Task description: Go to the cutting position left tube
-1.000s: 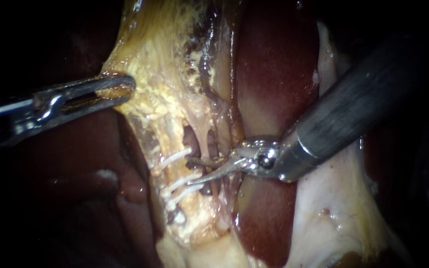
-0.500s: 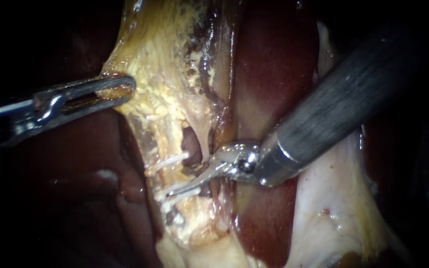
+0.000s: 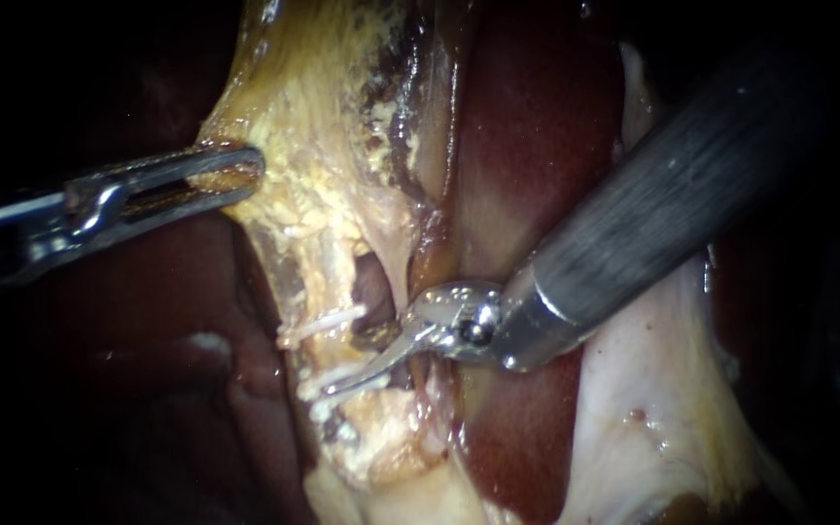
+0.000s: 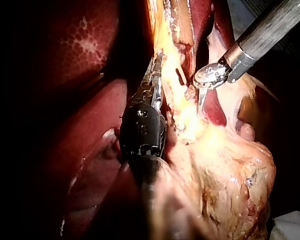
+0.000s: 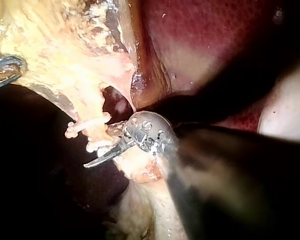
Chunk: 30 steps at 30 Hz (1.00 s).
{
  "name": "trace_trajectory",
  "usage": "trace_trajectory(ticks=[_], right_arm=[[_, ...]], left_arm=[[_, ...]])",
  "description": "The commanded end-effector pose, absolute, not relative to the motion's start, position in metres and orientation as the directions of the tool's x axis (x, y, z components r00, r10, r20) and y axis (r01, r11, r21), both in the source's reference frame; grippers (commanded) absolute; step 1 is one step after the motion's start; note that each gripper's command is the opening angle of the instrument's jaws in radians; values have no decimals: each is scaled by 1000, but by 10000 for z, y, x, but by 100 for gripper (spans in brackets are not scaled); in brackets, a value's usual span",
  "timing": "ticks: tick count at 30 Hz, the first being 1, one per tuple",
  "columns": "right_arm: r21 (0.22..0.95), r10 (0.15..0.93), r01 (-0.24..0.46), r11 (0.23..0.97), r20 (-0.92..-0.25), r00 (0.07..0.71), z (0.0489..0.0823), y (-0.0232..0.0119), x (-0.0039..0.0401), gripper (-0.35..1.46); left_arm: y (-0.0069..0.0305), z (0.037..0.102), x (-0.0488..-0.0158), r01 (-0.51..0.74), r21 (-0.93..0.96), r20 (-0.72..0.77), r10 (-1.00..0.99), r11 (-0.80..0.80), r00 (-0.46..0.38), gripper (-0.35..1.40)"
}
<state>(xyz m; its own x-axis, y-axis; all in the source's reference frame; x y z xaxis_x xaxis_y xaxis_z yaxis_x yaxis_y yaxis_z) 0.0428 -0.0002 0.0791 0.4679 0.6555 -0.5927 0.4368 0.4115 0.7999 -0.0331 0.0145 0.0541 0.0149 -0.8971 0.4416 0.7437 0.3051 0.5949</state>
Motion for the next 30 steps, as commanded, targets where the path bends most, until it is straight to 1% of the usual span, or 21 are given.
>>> trace_trajectory(ticks=[1,6,9,20,25,30], right_arm=[[795,653,445,413,-598,464,791,-2,429,121],[777,644,465,424,-619,449,789,-2,440,116],[777,645,465,424,-619,447,790,-1,445,116],[764,667,493,416,-625,405,781,-7,462,113],[777,692,494,390,-601,400,779,-8,465,113],[783,698,491,381,-592,403,779,-7,465,113]], left_arm=[[146,542,-331,743,596,441,-897,305,15,-35],[147,543,-332,743,596,441,-897,305,14,-35],[147,543,-333,743,596,441,-897,304,14,-35],[146,545,-337,745,594,442,-897,304,13,-35],[146,546,-337,745,594,442,-897,304,13,-35],[148,549,-336,744,595,442,-897,304,13,-35]])
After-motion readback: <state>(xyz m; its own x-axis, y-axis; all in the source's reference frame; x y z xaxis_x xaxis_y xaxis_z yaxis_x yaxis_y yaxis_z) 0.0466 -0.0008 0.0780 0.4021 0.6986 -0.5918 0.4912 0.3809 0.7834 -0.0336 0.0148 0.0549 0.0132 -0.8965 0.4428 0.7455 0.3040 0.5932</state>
